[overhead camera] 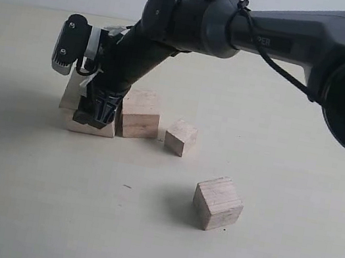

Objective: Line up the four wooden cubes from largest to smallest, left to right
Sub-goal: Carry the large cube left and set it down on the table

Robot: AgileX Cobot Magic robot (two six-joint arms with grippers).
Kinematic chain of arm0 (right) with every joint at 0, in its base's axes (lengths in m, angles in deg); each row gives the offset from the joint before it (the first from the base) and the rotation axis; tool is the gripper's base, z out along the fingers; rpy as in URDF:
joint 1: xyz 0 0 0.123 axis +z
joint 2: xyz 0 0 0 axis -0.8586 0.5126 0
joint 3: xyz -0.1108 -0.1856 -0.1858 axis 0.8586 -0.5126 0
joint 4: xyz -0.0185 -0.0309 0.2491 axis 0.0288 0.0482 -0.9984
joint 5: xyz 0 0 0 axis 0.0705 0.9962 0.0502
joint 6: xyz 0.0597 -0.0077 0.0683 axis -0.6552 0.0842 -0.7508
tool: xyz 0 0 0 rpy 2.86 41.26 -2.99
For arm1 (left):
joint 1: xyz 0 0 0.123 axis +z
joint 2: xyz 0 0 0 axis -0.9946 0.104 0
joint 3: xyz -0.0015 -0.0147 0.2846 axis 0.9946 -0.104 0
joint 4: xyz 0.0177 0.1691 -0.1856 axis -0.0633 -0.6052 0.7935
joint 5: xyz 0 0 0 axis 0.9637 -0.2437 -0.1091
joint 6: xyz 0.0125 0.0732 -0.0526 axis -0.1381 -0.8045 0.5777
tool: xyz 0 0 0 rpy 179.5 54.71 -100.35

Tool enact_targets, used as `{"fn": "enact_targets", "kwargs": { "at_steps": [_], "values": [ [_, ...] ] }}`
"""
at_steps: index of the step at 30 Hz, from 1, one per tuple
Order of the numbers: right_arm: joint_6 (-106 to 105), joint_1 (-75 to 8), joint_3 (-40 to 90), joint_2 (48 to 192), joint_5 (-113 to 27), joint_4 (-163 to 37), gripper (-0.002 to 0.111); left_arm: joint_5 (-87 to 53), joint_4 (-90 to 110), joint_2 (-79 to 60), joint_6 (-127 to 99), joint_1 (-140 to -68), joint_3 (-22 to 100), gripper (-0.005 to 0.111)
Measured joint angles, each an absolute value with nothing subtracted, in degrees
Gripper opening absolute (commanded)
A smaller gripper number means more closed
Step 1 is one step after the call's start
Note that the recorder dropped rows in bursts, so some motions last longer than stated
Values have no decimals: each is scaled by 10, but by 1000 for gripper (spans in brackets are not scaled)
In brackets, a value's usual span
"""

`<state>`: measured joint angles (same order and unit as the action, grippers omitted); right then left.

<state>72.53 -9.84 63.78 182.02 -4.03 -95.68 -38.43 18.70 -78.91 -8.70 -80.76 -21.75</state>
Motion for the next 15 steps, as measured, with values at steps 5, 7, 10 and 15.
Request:
{"fn": "enact_targets", "kwargs": {
  "at_steps": [5,7,10,15],
  "values": [
    [725,-104,638,1820,-38,-963,75,-384,187,-789,-87,-808,-217,0],
    [725,-108,638,1820,-38,-970,95,-384,187,-789,-87,-808,-217,0],
    [725,-117,638,1820,-53,-991,105,-384,187,-789,-87,-808,-217,0],
    [725,-123,638,1809,-63,-1000,105,-384,187,-789,-87,-808,-217,0]
  ]
}}
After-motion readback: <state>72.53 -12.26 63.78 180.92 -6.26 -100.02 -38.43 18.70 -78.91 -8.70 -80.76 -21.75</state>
